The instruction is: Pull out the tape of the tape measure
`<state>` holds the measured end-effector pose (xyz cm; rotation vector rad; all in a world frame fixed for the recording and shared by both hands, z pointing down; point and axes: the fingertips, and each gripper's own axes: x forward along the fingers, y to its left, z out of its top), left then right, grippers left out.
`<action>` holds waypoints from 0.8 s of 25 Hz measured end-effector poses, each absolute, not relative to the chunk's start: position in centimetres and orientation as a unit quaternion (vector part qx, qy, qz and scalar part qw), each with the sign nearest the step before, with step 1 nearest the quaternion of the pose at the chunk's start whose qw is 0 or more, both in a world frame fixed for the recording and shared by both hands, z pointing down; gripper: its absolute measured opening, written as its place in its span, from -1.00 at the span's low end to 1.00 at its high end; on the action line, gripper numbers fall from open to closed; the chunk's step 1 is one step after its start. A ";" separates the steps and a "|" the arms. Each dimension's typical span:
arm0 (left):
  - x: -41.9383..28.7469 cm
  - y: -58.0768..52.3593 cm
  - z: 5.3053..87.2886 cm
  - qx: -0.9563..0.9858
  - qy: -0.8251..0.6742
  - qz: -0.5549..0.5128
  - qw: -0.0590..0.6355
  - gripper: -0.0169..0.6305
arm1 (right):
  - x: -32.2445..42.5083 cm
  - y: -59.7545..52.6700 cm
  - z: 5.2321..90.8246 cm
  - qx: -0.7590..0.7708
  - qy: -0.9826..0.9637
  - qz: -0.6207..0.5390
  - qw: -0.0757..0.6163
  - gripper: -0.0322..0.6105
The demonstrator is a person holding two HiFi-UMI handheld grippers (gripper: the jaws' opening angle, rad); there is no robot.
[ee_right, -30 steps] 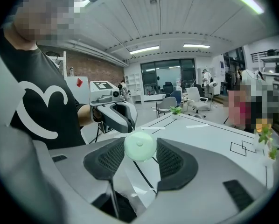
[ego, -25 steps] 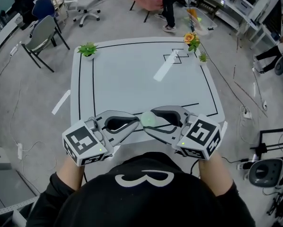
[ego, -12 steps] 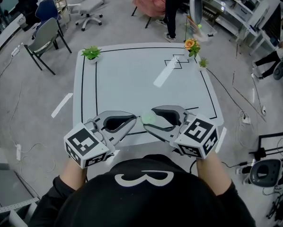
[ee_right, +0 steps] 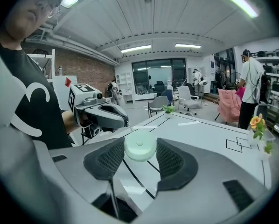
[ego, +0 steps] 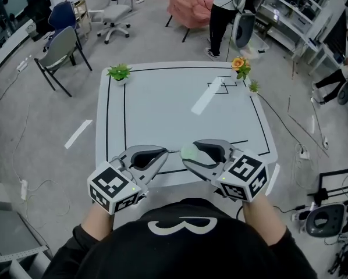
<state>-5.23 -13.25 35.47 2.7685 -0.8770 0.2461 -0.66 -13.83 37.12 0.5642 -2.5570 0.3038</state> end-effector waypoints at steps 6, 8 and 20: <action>-6.6 -14.0 36.2 0.932 -0.327 0.089 0.127 -0.91 | -0.2 -14.6 37.7 0.220 -0.934 0.120 0.253 -0.22; -6.8 -14.2 36.3 0.930 -0.334 0.090 0.127 -0.91 | -0.1 -14.8 37.9 0.224 -0.933 0.122 0.253 -0.22; -8.0 -15.3 36.9 0.916 -0.366 0.098 0.129 -0.91 | 1.4 -16.1 38.7 0.238 -0.930 0.128 0.248 -0.22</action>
